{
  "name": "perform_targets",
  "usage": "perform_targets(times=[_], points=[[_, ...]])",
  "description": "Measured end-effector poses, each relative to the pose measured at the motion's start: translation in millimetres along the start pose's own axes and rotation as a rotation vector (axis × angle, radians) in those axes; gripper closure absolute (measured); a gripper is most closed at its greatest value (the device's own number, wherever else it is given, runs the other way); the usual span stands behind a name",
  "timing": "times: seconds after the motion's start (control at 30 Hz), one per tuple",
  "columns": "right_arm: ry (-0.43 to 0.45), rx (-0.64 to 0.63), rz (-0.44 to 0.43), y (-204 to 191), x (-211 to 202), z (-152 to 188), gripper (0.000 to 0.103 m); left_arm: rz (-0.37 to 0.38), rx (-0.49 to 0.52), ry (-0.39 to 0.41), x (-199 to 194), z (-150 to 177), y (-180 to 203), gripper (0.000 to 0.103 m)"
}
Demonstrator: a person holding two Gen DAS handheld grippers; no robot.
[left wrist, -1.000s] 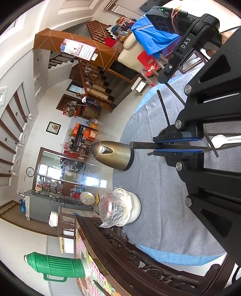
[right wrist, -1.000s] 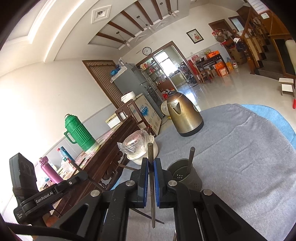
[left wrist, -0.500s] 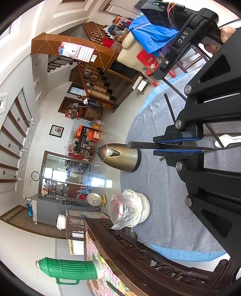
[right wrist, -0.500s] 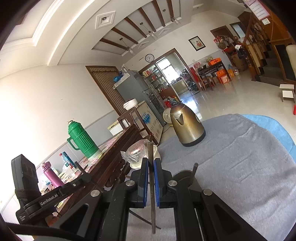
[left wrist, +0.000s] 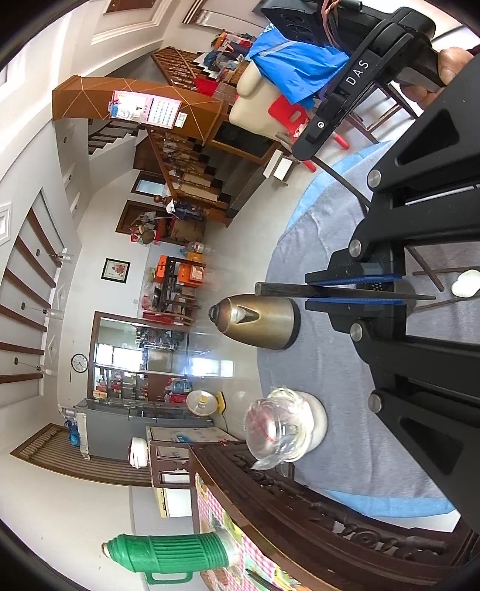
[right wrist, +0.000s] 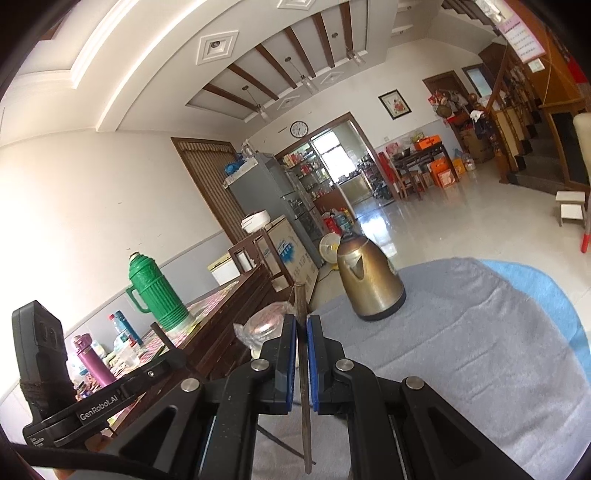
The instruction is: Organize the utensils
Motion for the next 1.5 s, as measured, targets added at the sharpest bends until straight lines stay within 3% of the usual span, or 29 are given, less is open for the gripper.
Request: perform_targets(times=[0.6, 0.97, 1.5], points=[[0.120, -0.052, 0.130, -1.7, 27.1, -47.2, 0.097, -0.044, 0.043, 0.052, 30.8, -33.8, 15.0, 0.096], [0.134, -0.101, 0.200, -1.8, 51.2, -39.3, 0.097, -0.097, 0.033, 0.050, 58.5, -26.0, 4.0, 0.096], [0.000, -0.148, 0.243, 9.5, 86.0, -8.3, 0.097, -0.140, -0.025, -0.060, 89.8, 2.3, -19.4, 0.096]])
Point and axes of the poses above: each gripper's, at about its wrist camera, not at the fingertips, and x roughly the way its jaws point, y to its right, z to its underside, the point moved 9 cm from there along x, roughly the way its jaws point, and after that the axes turned 12 degrees about z, right-handed, at the moved point
